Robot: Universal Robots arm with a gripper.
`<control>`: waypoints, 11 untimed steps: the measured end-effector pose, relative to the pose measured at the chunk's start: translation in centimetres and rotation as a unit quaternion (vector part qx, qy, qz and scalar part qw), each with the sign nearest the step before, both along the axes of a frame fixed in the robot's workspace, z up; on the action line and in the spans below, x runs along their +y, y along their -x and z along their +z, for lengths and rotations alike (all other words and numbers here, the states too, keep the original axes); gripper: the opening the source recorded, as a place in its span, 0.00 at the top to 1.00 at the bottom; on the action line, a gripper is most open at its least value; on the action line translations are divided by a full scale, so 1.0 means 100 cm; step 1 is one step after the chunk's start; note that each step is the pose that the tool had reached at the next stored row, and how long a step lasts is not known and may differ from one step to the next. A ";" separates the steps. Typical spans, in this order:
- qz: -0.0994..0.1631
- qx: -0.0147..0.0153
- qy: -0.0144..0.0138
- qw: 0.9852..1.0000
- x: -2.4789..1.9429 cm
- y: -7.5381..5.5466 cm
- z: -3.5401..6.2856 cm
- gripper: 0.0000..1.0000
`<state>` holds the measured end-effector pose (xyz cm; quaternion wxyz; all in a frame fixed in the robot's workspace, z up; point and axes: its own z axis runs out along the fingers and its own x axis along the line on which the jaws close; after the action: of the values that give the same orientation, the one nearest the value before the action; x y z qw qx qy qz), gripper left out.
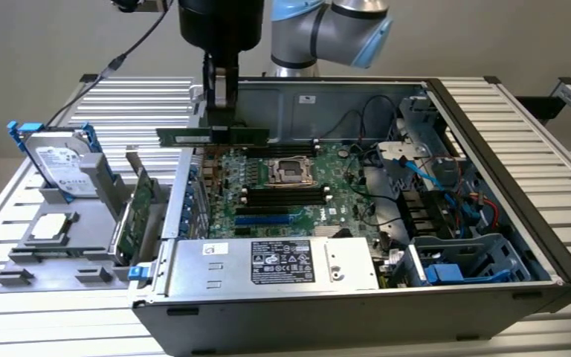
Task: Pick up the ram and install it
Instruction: 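Pick up the ram and move it above insertion slot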
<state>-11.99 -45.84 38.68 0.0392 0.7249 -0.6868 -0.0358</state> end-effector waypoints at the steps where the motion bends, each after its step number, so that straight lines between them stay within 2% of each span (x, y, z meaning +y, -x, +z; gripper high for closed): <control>1: 0.000 0.000 0.000 1.000 0.0011 -0.004 0.0000 0.86; 7: 0.000 0.000 0.000 1.000 0.0085 -0.025 0.0000 0.86; 11: 0.000 0.000 0.000 1.000 0.0159 -0.039 -0.0007 0.86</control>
<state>-8.13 -44.25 38.61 0.0393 0.7249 -0.6868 -0.0358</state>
